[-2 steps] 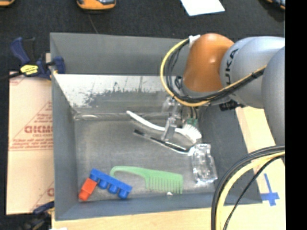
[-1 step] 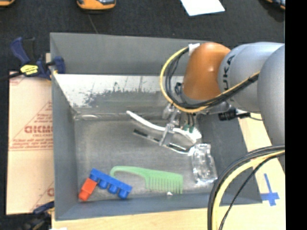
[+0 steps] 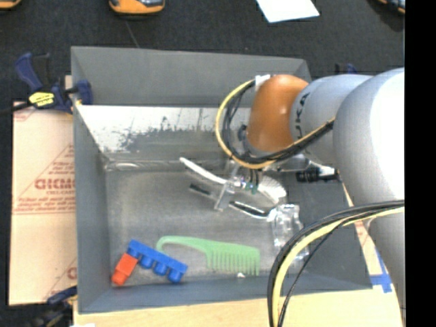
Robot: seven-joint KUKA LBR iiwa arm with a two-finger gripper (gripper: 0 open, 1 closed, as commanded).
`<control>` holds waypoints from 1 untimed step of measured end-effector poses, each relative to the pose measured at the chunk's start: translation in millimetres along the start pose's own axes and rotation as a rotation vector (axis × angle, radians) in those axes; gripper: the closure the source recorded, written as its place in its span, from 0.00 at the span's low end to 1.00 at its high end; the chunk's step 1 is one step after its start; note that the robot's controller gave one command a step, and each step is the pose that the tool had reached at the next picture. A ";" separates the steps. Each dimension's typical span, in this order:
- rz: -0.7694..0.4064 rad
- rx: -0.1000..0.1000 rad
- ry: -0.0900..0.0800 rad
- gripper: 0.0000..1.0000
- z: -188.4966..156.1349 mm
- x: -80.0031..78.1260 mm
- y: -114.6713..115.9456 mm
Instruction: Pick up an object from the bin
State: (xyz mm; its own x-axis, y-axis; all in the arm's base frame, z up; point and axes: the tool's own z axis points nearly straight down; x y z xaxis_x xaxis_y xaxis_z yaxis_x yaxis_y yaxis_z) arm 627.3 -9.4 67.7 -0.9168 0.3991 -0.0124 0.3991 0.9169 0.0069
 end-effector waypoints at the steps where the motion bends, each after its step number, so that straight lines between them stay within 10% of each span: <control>1: 0.115 -0.002 -0.007 1.00 -4.7 22.6 -5.1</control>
Offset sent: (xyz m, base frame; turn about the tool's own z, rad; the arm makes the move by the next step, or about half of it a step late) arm 0.0000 0.0000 0.0000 0.0000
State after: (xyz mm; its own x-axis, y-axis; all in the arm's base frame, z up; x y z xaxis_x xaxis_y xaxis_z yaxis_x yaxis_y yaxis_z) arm 604.5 -5.1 72.1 -0.8647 0.5019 -0.0183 0.5018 0.8649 0.0110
